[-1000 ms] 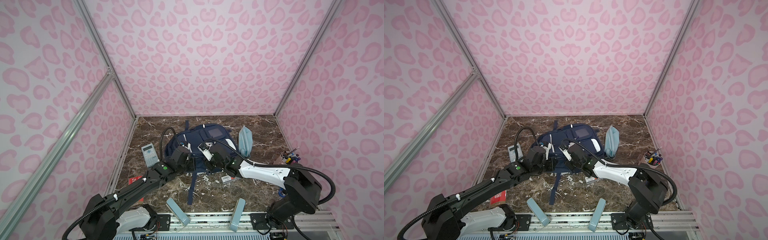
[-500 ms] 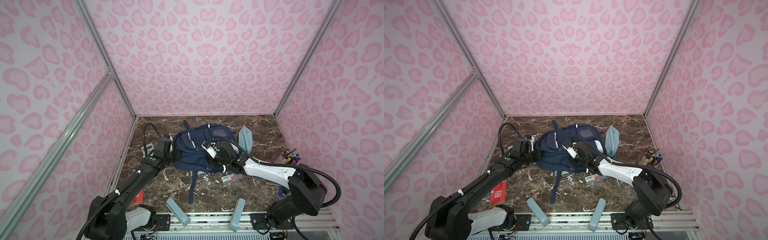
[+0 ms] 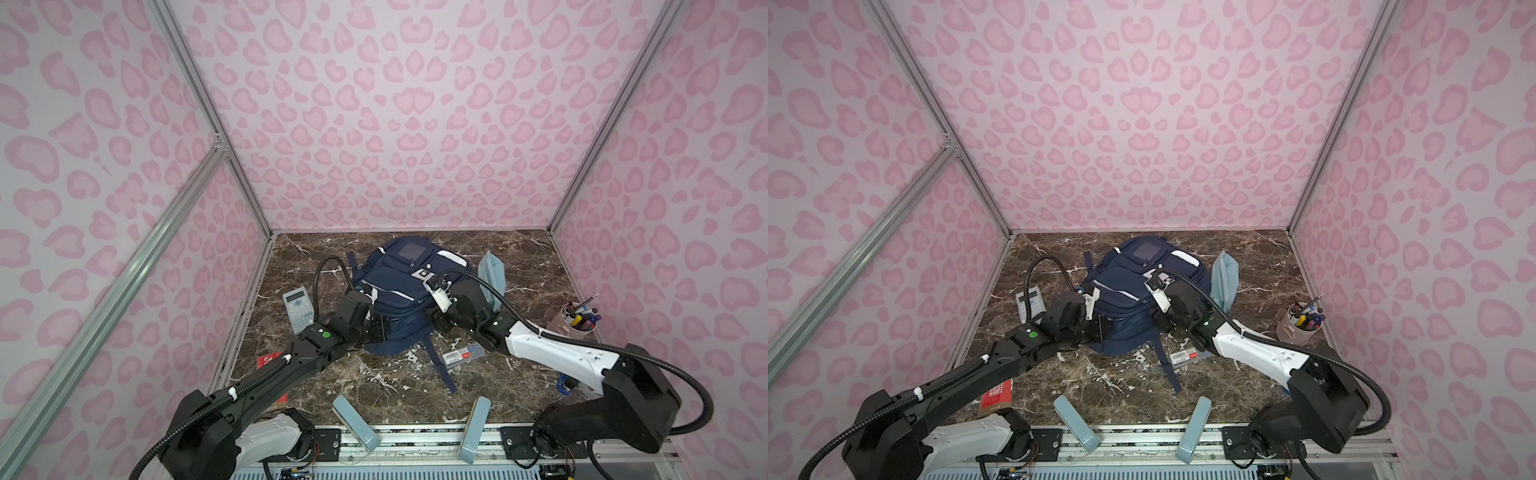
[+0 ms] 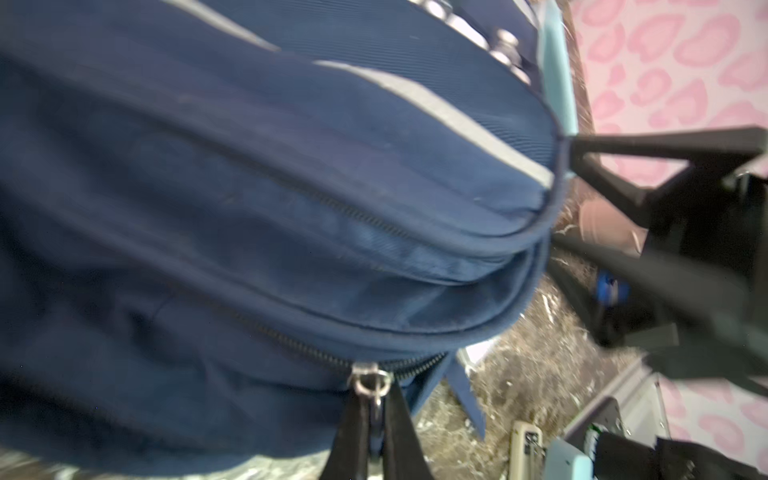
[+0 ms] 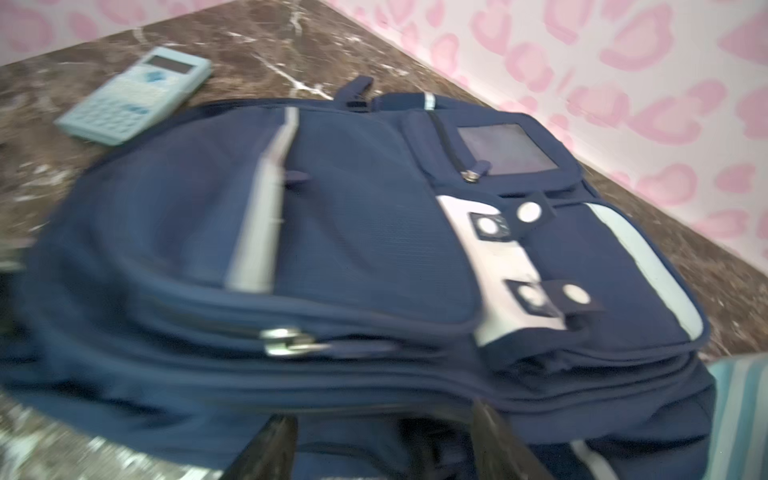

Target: Pack the student bag

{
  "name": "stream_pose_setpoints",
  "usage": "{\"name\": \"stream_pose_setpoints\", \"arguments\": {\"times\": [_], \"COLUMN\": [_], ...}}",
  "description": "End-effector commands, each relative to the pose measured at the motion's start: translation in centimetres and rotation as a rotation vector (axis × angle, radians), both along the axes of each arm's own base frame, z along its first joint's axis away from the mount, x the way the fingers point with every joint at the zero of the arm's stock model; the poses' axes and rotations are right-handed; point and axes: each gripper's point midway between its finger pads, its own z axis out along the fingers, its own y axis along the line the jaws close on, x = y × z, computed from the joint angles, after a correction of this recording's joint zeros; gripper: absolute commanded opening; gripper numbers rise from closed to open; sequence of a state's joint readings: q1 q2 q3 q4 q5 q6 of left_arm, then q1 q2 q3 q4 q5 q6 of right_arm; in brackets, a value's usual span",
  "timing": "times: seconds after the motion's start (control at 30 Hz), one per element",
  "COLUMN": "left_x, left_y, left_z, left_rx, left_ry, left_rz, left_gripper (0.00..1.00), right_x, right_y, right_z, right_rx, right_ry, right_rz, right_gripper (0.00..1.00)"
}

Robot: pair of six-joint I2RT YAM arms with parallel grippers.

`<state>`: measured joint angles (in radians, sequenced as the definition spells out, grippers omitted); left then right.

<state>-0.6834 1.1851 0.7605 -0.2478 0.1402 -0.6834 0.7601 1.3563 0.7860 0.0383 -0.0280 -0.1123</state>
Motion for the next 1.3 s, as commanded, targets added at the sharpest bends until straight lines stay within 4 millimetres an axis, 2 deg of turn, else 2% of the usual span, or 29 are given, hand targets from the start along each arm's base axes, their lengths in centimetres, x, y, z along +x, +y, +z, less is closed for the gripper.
{"name": "stream_pose_setpoints", "arguments": {"times": [0.0, 0.1, 0.27, 0.3, 0.43, 0.5, 0.6, 0.8, 0.9, 0.97, 1.07, 1.2, 1.27], "left_x": [0.5, -0.1, -1.0, -1.0, -0.9, -0.6, 0.9, 5.5, 7.1, 7.6, 6.9, 4.0, 2.4], "left_y": [-2.5, -3.9, -5.0, -5.0, -4.3, -3.3, -0.4, 8.5, 11.5, 12.9, 12.5, 9.5, 7.6], "left_z": [1.9, 2.3, 2.2, 2.1, 1.9, 1.5, 0.7, -1.3, -1.4, -1.1, -0.5, 0.1, 0.5], "left_rx": [-0.06, -0.073, -0.114, -0.116, -0.084, -0.065, -0.033, 0.109, 0.143, 0.181, 0.145, 0.055, 0.027], "left_ry": [-0.046, -0.046, -0.029, -0.027, -0.034, -0.03, -0.025, -0.038, -0.05, -0.067, -0.071, -0.058, -0.061], "left_rz": [-0.016, -0.049, -0.08, -0.084, -0.074, -0.054, 0.023, 0.282, 0.364, 0.405, 0.379, 0.284, 0.233], "left_gripper": [0.03, 0.03, 0.03, 0.03, 0.03, 0.03, 0.03, 0.03, 0.03, 0.03, 0.03, 0.03, 0.03], "right_x": [-1.9, -3.2, -3.2, -3.3, -3.4, -3.4, -3.5, -2.9, -2.4, -1.6, 1.1, 3.7, 3.9], "right_y": [1.0, 2.2, 4.7, 5.2, 5.7, 5.1, 4.2, 2.2, 1.3, 0.3, -2.5, -5.3, -5.5], "right_z": [1.4, 1.3, 1.0, 0.6, -1.3, -1.8, -1.9, -2.1, -1.9, -1.7, -1.9, -2.1, -1.8], "right_rx": [-0.005, -0.017, -0.017, -0.023, -0.101, -0.136, -0.151, -0.158, -0.154, -0.139, -0.142, -0.189, -0.176], "right_ry": [-0.112, -0.158, -0.156, -0.146, -0.09, -0.077, -0.089, -0.065, -0.07, -0.079, -0.086, -0.077, -0.067], "right_rz": [0.088, 0.157, 0.217, 0.231, 0.264, 0.258, 0.244, 0.214, 0.188, 0.15, 0.002, -0.178, -0.202], "right_gripper": [0.66, 0.63, 0.56, 0.51, 0.11, 0.0, 0.0, 0.0, 0.0, 0.0, 0.0, 0.0, 0.23]}}
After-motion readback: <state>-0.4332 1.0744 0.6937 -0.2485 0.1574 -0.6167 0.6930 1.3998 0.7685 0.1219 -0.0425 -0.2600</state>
